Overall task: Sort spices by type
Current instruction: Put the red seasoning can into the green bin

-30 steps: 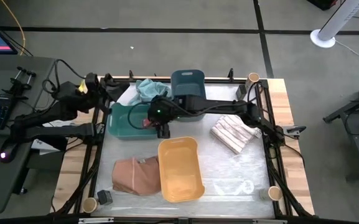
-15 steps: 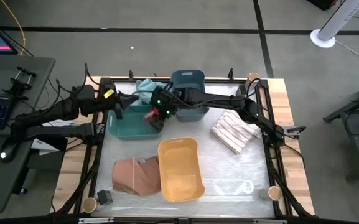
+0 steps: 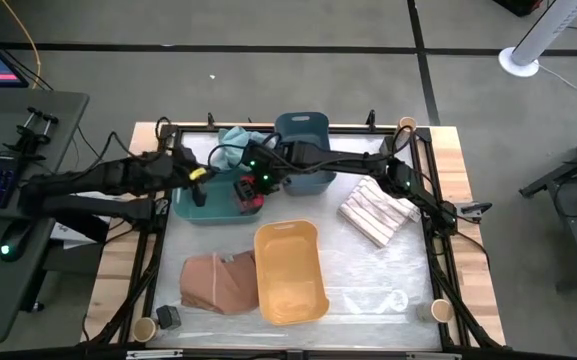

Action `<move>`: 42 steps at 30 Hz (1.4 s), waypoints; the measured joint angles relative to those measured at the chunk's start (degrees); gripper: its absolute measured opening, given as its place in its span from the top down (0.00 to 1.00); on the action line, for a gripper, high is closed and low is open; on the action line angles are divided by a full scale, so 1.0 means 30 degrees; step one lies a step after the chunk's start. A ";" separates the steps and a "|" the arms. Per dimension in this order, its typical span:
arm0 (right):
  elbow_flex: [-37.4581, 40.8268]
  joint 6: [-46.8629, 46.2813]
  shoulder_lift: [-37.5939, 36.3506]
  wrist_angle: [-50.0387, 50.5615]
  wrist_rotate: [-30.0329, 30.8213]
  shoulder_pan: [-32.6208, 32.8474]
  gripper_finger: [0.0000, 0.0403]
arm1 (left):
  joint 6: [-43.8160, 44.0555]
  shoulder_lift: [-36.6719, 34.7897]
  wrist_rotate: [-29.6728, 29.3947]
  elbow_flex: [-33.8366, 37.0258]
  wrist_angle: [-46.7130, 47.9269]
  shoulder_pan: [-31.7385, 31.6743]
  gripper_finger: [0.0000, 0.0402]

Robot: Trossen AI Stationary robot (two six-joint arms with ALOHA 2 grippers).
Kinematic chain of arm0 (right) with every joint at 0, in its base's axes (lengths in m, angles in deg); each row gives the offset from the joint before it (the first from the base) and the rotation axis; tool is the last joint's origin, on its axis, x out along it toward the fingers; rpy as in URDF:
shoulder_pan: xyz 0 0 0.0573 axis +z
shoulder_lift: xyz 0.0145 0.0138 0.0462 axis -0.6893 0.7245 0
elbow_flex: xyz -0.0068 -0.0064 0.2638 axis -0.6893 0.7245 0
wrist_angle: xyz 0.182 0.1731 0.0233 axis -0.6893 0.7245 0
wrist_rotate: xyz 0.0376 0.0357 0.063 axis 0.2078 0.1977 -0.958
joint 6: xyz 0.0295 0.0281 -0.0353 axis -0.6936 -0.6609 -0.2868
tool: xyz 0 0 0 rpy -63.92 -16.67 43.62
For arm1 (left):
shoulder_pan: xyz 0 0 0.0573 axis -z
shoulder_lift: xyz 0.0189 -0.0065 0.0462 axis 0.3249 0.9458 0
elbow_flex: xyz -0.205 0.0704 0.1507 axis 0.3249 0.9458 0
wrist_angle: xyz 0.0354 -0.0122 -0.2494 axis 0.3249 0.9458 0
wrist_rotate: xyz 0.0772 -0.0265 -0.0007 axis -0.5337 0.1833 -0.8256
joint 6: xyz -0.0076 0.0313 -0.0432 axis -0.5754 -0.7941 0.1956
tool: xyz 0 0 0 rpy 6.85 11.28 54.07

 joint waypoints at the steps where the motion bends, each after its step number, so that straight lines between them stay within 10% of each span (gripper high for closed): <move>1: 0.0003 -0.0301 0.0003 -0.0012 0.0299 0.0016 0.48 | -0.0027 0.0199 -0.0210 0.0000 0.0320 0.0172 1.00; 10: 0.0003 -0.2220 0.0003 0.1091 0.1009 0.0110 0.48 | 0.0196 0.3138 -0.0301 0.0012 0.2564 0.2333 1.00; 26: -0.0001 -0.3073 0.0003 0.1100 0.1130 0.0132 0.47 | 0.0490 0.4266 -0.1100 0.5657 -0.6414 0.5452 1.00; 42: 0.0002 -0.2805 0.0003 0.0918 0.1079 0.0132 0.36 | -0.1730 0.4424 -0.1725 0.7687 -0.8949 0.5143 1.00</move>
